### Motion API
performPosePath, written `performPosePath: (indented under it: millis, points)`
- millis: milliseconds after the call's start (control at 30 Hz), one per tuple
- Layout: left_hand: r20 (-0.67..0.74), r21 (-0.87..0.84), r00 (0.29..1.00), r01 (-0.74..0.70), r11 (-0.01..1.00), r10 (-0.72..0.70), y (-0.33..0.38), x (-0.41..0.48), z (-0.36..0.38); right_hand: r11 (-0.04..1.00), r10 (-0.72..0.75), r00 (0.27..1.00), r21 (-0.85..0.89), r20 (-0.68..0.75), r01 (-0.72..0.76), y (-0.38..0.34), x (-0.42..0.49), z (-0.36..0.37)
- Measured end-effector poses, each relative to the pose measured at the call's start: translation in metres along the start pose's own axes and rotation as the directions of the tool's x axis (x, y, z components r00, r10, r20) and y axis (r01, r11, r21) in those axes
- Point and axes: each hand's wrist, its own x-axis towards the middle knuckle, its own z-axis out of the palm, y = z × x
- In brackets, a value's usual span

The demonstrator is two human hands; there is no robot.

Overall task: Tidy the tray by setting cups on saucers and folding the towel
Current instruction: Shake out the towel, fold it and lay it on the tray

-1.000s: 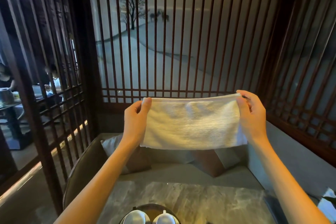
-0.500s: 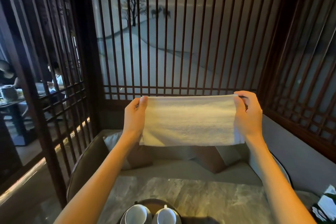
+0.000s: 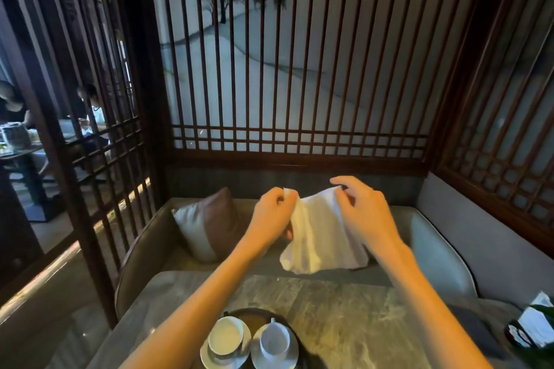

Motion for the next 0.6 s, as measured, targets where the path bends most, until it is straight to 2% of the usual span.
performPosePath:
  millis: [100,233,367,500,600]
  points:
    - [0.102,-0.033,0.994,-0.033,0.999,0.036,0.002,-0.014,0.018,0.999,-0.039,0.996,0.013,0.086,0.038,-0.010,-0.019,0.019]
    - [0.136,-0.002,0.981,-0.139,0.990,0.138,0.002,-0.022,0.019,0.994,-0.057,0.990,0.096,0.131,0.045,-0.012,-0.031,0.014]
    - [0.201,-0.028,0.964,-0.169,0.985,0.171,0.000,-0.022,0.001,0.980,-0.079,0.948,0.200,0.310,0.017,-0.009,-0.033,-0.006]
    - [0.273,-0.032,0.939,-0.210,0.977,0.211,-0.001,-0.027,-0.005,0.975,-0.120,0.953,0.213,0.277,0.061,-0.014,-0.035,-0.014]
    - [0.290,-0.013,0.931,-0.230,0.973,0.224,0.001,-0.031,-0.004,0.984,-0.127,0.962,0.152,0.243,0.091,-0.015,-0.037,-0.016]
